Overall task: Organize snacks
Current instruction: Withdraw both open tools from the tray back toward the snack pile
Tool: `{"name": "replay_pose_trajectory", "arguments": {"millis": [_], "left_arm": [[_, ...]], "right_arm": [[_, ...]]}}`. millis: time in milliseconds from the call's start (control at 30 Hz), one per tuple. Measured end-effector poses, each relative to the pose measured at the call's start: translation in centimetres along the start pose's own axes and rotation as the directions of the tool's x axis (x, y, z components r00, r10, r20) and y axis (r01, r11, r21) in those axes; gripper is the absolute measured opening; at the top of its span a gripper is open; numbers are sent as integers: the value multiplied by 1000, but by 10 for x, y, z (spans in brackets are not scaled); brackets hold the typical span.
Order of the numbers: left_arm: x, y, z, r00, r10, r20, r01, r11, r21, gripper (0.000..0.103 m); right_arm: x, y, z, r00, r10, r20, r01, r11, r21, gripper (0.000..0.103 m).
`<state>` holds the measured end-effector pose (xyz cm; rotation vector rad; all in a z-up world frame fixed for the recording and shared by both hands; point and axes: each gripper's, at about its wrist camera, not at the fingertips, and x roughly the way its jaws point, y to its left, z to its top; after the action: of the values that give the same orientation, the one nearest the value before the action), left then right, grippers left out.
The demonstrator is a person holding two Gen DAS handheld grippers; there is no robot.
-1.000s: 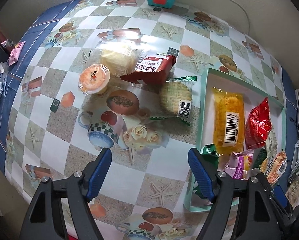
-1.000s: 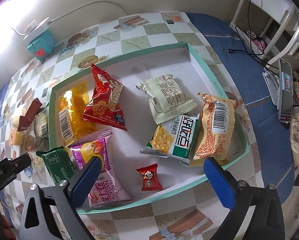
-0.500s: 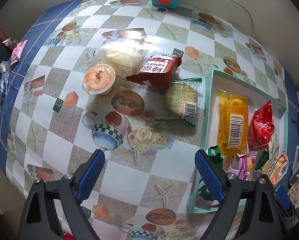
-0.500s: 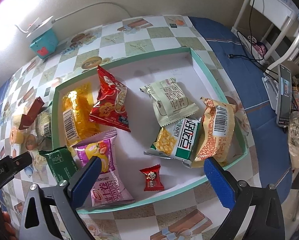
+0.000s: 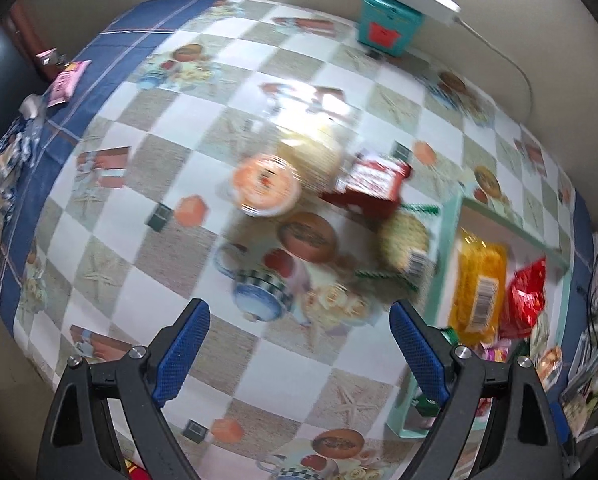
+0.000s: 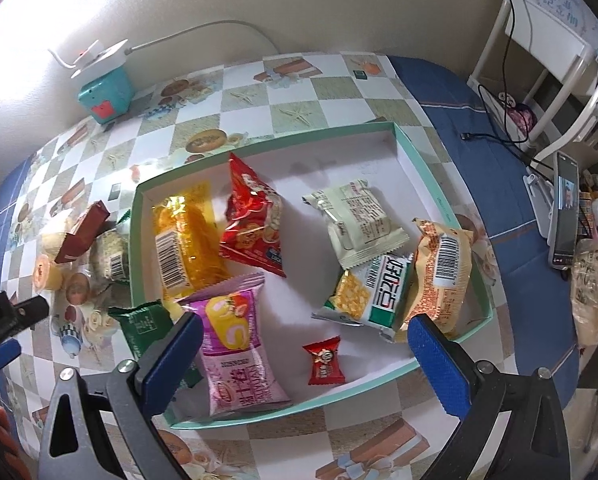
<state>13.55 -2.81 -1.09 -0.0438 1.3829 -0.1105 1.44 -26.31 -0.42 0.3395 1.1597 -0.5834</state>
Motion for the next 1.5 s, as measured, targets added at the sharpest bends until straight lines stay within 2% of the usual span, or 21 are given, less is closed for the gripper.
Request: {"name": "replay_pose_trajectory", "arguments": {"millis": [333,933,1167,1400,1500], "left_arm": [[0,73,21,998,67,10,-65,986,-153,92],[3,132,43,1000,26,13,-21,966,-257,92],[9,133,50,1000,-23,18,27,965,-262,92],[18,107,57,997,-69,17,71,979,-189,92],[23,94,58,996,-87,11,88,985,-151,92]], "right_arm": [[-2,52,-4,998,64,6,-63,996,-63,103],[-5,135,-5,981,184,57,-172,969,-178,103],[2,145,4,976,200,81,-182,965,-187,103],[11,154,11,967,237,93,-216,956,-199,102],[17,158,15,962,257,96,-234,951,-202,95]]}}
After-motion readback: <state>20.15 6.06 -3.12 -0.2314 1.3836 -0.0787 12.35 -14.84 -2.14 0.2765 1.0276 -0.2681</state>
